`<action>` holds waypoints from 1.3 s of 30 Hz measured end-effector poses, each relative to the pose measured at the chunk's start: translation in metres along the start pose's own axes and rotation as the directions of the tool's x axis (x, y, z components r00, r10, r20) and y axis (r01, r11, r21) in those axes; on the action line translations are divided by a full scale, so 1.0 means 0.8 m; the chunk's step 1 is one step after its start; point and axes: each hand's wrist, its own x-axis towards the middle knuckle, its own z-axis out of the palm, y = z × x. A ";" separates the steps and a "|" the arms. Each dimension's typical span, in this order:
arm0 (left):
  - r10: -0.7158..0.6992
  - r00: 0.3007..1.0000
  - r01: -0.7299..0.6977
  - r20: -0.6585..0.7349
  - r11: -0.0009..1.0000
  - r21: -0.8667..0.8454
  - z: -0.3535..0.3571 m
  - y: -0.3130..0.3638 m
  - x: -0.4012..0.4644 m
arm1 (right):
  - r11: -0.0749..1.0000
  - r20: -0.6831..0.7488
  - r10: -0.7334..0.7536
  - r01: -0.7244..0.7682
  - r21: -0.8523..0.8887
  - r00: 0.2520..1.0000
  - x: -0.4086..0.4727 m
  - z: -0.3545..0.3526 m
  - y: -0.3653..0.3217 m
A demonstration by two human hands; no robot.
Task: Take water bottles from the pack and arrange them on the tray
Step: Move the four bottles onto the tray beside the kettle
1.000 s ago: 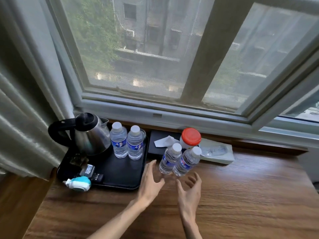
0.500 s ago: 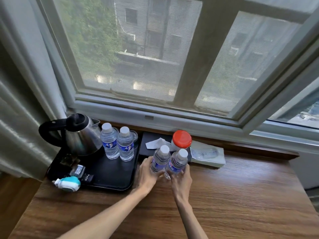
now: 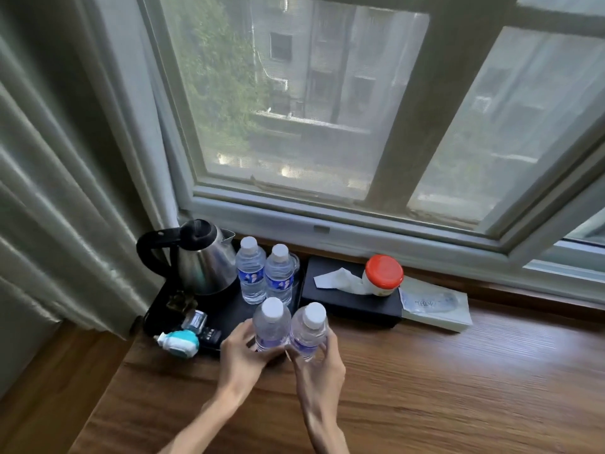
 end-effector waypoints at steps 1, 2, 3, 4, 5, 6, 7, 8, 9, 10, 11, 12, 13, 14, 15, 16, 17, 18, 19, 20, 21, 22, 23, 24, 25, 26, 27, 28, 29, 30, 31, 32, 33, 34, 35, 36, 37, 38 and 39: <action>-0.011 1.000 0.011 -0.006 1.000 0.002 -0.010 0.000 0.004 | 1.000 0.011 0.001 0.000 -0.006 1.000 -0.002 0.010 -0.002; -0.010 1.000 0.010 -0.009 1.000 0.020 -0.020 -0.002 0.009 | 1.000 0.018 0.003 -0.003 -0.007 1.000 -0.005 0.020 -0.004; -0.025 1.000 0.025 -0.012 1.000 0.012 -0.028 -0.004 0.014 | 1.000 0.023 0.003 -0.003 -0.006 1.000 -0.006 0.030 -0.007; -0.037 0.999 0.037 -0.022 0.999 0.021 -0.034 -0.006 0.019 | 1.000 0.028 0.004 -0.003 -0.007 1.000 -0.006 0.039 -0.010; -0.045 0.999 0.046 -0.030 0.999 0.024 -0.039 -0.006 0.024 | 1.000 0.034 0.004 -0.003 -0.007 0.999 -0.005 0.047 -0.013; -0.044 0.999 0.045 -0.033 0.998 0.048 -0.041 -0.006 0.029 | 1.000 0.039 0.003 -0.003 -0.007 0.999 -0.004 0.055 -0.016; -0.038 0.999 0.040 -0.035 0.997 0.069 -0.044 -0.006 0.035 | 1.000 0.045 0.003 -0.003 -0.008 0.999 -0.002 0.063 -0.019; -0.036 0.998 0.040 -0.047 0.995 0.095 -0.047 -0.006 0.041 | 1.000 0.050 0.006 -0.006 -0.008 0.999 0.001 0.069 -0.022; -0.035 0.998 0.040 -0.048 0.993 0.111 -0.049 -0.006 0.047 | 1.000 0.053 0.012 -0.012 -0.005 0.999 0.004 0.075 -0.025; -0.033 0.998 0.040 -0.053 0.990 0.134 -0.051 -0.007 0.053 | 1.000 0.054 0.017 -0.016 -0.002 0.998 0.008 0.081 -0.026; -0.033 0.998 0.041 -0.056 0.987 0.154 -0.053 -0.008 0.059 | 1.000 0.057 0.021 -0.020 -0.004 0.998 0.011 0.086 -0.026; -0.034 0.998 0.044 -0.059 0.985 0.166 -0.053 -0.007 0.063 | 1.000 0.059 0.026 -0.026 -0.007 0.998 0.013 0.090 -0.025; -0.039 0.997 0.049 -0.061 0.982 0.183 -0.053 -0.010 0.067 | 1.000 0.059 0.028 -0.028 -0.007 0.998 0.015 0.094 -0.024; -0.041 0.997 0.053 -0.066 0.979 0.195 -0.053 -0.014 0.070 | 1.000 0.058 0.026 -0.025 -0.009 0.998 0.017 0.098 -0.022; -0.044 0.996 0.059 -0.075 0.976 0.207 -0.052 -0.018 0.072 | 1.000 0.056 0.016 -0.015 -0.014 0.998 0.018 0.101 -0.020; -0.047 0.995 0.066 -0.091 0.975 0.213 -0.052 -0.023 0.073 | 1.000 0.055 0.001 0.001 -0.026 0.998 0.018 0.104 -0.018; -0.050 0.993 0.071 -0.105 0.974 0.215 -0.052 -0.027 0.074 | 0.999 0.053 -0.016 0.019 -0.040 0.998 0.018 0.107 -0.016; -0.051 0.993 0.074 -0.109 0.973 0.219 -0.052 -0.034 0.075 | 0.998 0.049 -0.031 0.033 -0.054 0.998 0.018 0.109 -0.015; -0.050 0.993 0.073 -0.106 0.971 0.227 -0.052 -0.037 0.077 | 0.997 0.041 -0.039 0.042 -0.065 0.998 0.017 0.111 -0.014; -0.046 0.994 0.067 -0.099 0.971 0.229 -0.052 -0.039 0.079 | 0.996 0.029 -0.043 0.045 -0.071 0.999 0.017 0.112 -0.013; -0.045 0.995 0.065 -0.093 0.972 0.226 -0.052 -0.040 0.083 | 0.996 0.016 -0.045 0.046 -0.076 0.999 0.018 0.114 -0.012; -0.045 0.995 0.063 -0.088 0.974 0.219 -0.051 -0.039 0.086 | 0.996 0.005 -0.045 0.045 -0.078 0.999 0.019 0.116 -0.011; -0.042 0.995 0.061 -0.085 0.973 0.222 -0.051 -0.040 0.091 | 0.996 0.000 -0.043 0.043 -0.079 0.999 0.022 0.118 -0.011; -0.035 0.996 0.052 -0.079 0.972 0.231 -0.051 -0.038 0.094 | 0.996 0.000 -0.037 0.037 -0.082 0.999 0.025 0.120 -0.011; -0.027 0.997 0.044 -0.075 0.971 0.235 -0.050 -0.038 0.097 | 0.996 0.003 -0.033 0.033 -0.086 0.999 0.028 0.121 -0.011; -0.022 0.997 0.039 -0.074 0.971 0.236 -0.049 -0.039 0.099 | 0.995 0.004 -0.032 0.032 -0.094 0.999 0.032 0.122 -0.011; -0.014 0.997 0.031 -0.076 0.973 0.231 -0.048 -0.038 0.098 | 0.994 0.006 -0.034 0.035 -0.103 0.999 0.035 0.123 -0.011; -0.006 0.997 0.024 -0.079 0.974 0.227 -0.047 -0.041 0.098 | 0.993 0.008 -0.040 0.040 -0.114 0.999 0.038 0.124 -0.010; 0.002 0.997 0.016 -0.083 0.975 0.223 -0.046 -0.042 0.095 | 0.991 0.013 -0.046 0.048 -0.123 0.999 0.040 0.124 -0.009; 0.014 0.996 0.006 -0.087 0.976 0.219 -0.045 -0.043 0.093 | 0.990 0.017 -0.051 0.053 -0.129 0.999 0.041 0.124 -0.009; 0.022 0.996 -0.001 -0.092 0.975 0.222 -0.044 -0.043 0.091 | 0.990 0.019 -0.054 0.056 -0.129 0.998 0.042 0.124 -0.008; 0.029 0.995 -0.008 -0.093 0.976 0.219 -0.044 -0.044 0.091 | 0.991 0.017 -0.052 0.054 -0.126 0.999 0.042 0.125 -0.007; 0.032 0.995 -0.011 -0.091 0.976 0.218 -0.044 -0.043 0.090 | 0.991 0.009 -0.050 0.050 -0.123 0.999 0.041 0.127 -0.007; 0.032 0.996 -0.013 -0.088 0.976 0.216 -0.044 -0.044 0.091 | 0.991 0.000 -0.049 0.048 -0.121 0.999 0.040 0.128 -0.007; 0.028 0.996 -0.009 -0.087 0.977 0.213 -0.045 -0.044 0.092 | 0.991 -0.009 -0.050 0.048 -0.123 0.999 0.039 0.129 -0.008; 0.023 0.996 -0.005 -0.086 0.978 0.209 -0.045 -0.045 0.094 | 0.991 -0.016 -0.051 0.048 -0.128 0.999 0.039 0.131 -0.010; 0.018 0.996 0.000 -0.087 0.978 0.208 -0.046 -0.046 0.094 | 0.990 -0.021 -0.050 0.046 -0.136 0.999 0.039 0.132 -0.010; 0.018 0.996 0.000 -0.088 0.978 0.207 -0.046 -0.046 0.094 | 0.989 -0.022 -0.049 0.045 -0.143 0.999 0.039 0.133 -0.011; 0.022 0.995 -0.002 -0.093 0.978 0.210 -0.045 -0.045 0.093 | 0.988 -0.020 -0.051 0.048 -0.149 0.998 0.039 0.133 -0.010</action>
